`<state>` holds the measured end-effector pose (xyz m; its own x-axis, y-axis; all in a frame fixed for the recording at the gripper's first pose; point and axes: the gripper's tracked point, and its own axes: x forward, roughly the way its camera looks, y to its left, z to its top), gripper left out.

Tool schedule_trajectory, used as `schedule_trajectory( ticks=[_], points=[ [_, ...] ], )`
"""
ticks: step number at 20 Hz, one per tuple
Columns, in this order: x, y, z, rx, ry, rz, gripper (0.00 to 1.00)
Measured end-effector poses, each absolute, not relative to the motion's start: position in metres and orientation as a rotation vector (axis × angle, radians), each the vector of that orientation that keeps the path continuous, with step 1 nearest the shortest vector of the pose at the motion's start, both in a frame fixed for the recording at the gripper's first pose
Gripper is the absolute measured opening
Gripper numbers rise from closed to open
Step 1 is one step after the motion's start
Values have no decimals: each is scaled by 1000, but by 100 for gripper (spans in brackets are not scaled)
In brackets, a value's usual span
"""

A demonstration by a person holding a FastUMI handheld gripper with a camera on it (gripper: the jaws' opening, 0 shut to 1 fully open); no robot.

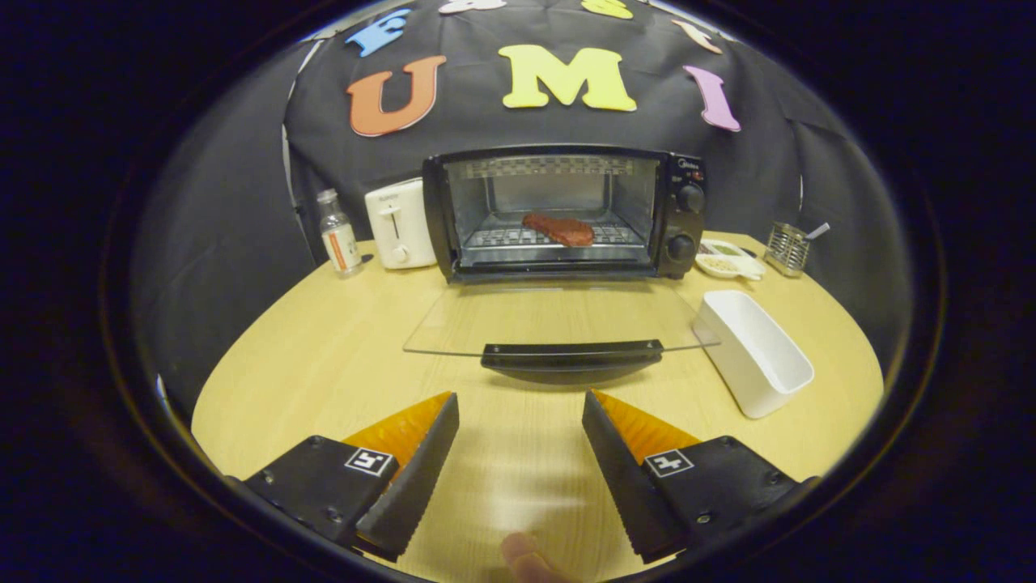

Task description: Open the toaster oven, put the food inside, and close the toaster oven door.

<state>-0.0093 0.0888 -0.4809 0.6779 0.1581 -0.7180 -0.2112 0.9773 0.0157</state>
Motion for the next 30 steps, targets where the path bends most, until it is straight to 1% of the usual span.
schedule_trajectory(
  ticks=[8,10,14,19,24,27,28,30],
  points=[
    [12,73,-509,-71,847,170,98],
    [21,75,-505,-67,825,174,98],
    [20,70,-508,-92,847,133,96],
    [20,70,-505,-87,849,135,97],
    [22,73,-496,-3,870,153,97],
    [29,67,-477,-10,820,135,97],
    [35,72,-468,-8,790,164,97],
    [37,74,-463,0,792,159,96]
  ],
)
